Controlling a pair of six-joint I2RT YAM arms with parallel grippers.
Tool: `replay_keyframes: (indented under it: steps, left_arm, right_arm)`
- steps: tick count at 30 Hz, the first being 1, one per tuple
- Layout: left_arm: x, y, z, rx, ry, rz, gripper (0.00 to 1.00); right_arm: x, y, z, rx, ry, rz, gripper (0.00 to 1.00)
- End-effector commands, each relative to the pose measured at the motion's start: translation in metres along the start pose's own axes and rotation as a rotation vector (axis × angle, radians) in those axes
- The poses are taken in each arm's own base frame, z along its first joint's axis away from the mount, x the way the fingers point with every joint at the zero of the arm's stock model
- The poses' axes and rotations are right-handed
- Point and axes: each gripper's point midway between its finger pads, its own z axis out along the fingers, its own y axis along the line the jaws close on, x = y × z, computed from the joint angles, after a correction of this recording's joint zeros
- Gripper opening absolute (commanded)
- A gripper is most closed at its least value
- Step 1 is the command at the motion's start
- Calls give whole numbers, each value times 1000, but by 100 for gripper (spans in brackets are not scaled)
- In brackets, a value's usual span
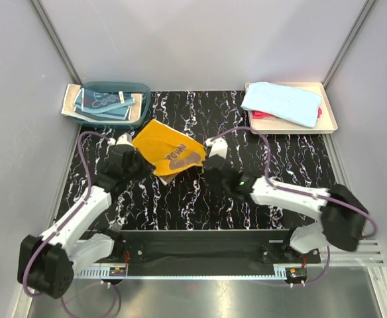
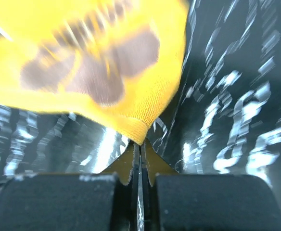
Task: Fold and stack the towels
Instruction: Flatten out the crumpled towel
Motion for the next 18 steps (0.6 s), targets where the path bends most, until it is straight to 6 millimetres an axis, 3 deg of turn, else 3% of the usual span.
replay_keyframes:
  steps: [1, 2, 6, 10, 12, 16, 18]
  left_arm:
    - [-30, -53, -45, 144, -97, 77, 0]
    - [-39, -70, -59, 186, -118, 91, 0]
    - [-49, -101, -104, 229, -187, 164, 0]
    - [-67, -137, -156, 329, -260, 191, 0]
    - [-66, -148, -174, 362, -267, 219, 0]
    - [-86, -182, -226, 462, -331, 238, 0]
    - [-88, -193, -239, 493, -335, 247, 0]
  right_arm:
    - [-76, -9, -55, 27, -162, -71, 0]
    - [-96, -10, -76, 0, -212, -62, 0]
    - [-156, -11, -133, -55, -349, -102, 0]
    - [-197, -11, -184, -122, -442, -136, 0]
    - [-216, -8, -206, -158, -488, -155, 0]
    - [-250, -1, -244, -220, -563, -178, 0]
    - [-268, 1, -264, -245, -600, -194, 0]
